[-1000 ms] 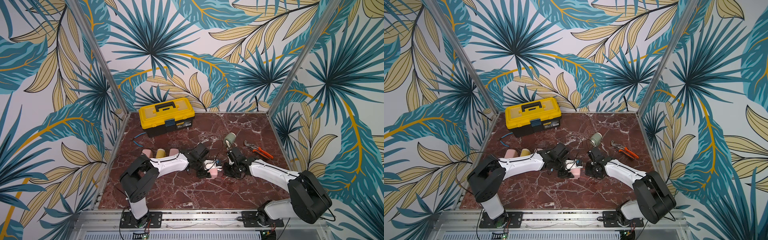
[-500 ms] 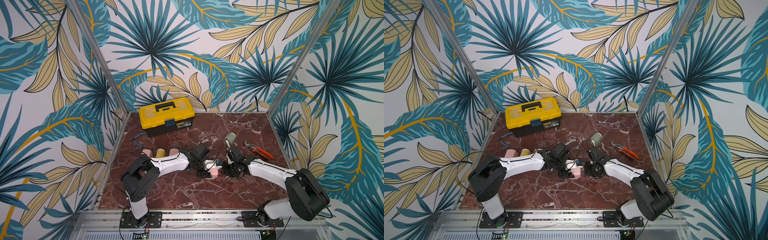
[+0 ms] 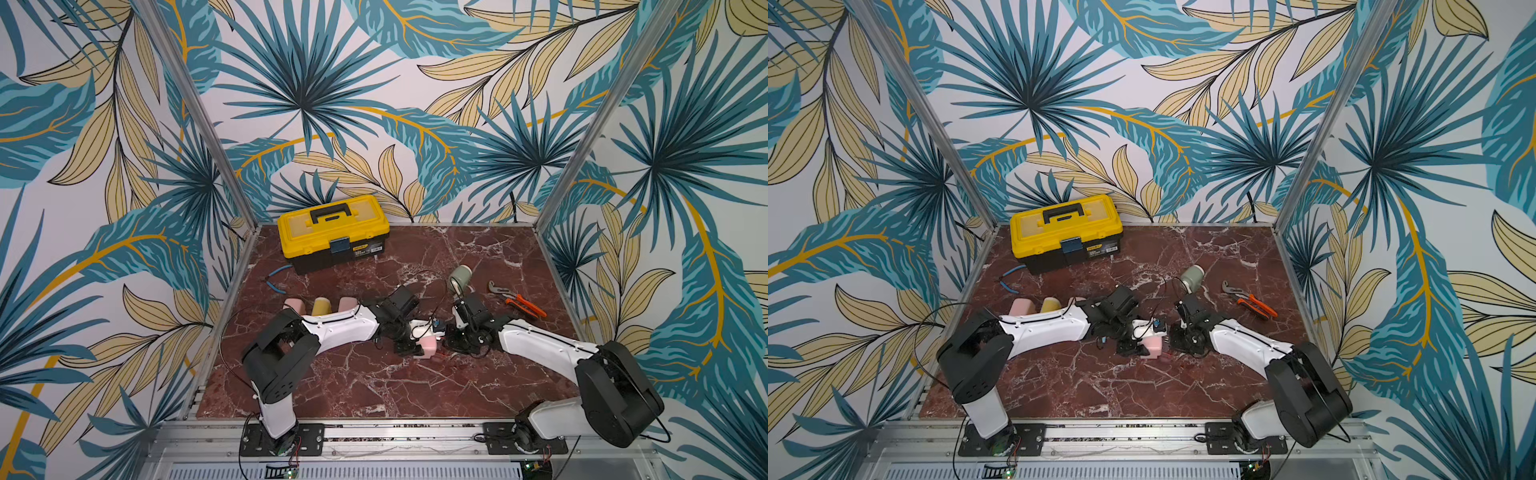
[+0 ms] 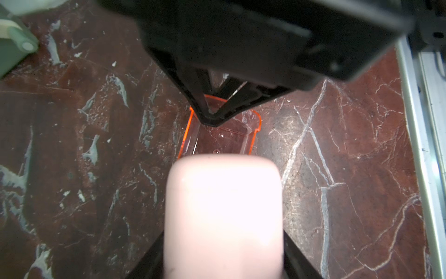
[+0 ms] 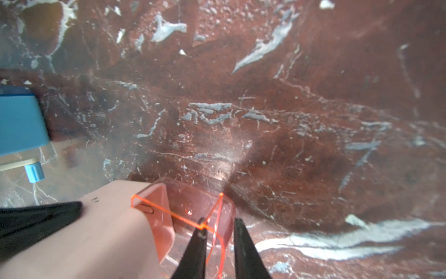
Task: Put the tray back into the pencil sharpener
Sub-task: Close the container of the pencil sharpener.
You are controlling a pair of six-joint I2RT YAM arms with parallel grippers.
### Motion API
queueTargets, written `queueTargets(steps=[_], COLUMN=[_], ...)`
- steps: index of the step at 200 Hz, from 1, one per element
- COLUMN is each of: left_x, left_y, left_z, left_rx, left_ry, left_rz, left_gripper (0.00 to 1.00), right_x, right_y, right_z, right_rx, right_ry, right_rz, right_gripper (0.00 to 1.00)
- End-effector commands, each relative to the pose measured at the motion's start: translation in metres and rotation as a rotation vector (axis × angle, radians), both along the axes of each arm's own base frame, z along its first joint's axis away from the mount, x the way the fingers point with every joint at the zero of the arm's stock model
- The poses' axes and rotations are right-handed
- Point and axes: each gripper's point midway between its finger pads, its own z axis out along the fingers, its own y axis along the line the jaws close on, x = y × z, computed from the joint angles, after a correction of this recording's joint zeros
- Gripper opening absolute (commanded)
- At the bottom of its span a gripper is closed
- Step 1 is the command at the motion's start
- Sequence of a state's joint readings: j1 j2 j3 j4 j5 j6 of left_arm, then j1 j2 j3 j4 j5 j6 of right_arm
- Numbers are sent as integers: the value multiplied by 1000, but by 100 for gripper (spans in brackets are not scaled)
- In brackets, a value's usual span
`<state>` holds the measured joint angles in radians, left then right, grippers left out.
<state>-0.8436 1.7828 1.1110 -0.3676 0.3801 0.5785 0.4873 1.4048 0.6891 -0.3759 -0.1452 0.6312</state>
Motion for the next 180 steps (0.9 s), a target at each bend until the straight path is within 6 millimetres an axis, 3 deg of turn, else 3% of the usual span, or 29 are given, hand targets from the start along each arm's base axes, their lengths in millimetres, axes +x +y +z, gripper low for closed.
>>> queueTargets(steps=[1,143,180], left_x=[1,7,7], left_y=[-4,-3,-5], left_z=[-9,-9,-9], left_rx=[14,26,22], left_ry=[-14,-35,-26], left_rz=[-15,0,-1], left_gripper=[48,47,47], right_x=[-13,-15,-8], right_y=[-9,-7,9], right_z=[-7,-15,-12], right_rx=[-50,-80,3], right_ry=[11,8,-11], right_rz=[42,169,168], right_gripper=[24,15,16])
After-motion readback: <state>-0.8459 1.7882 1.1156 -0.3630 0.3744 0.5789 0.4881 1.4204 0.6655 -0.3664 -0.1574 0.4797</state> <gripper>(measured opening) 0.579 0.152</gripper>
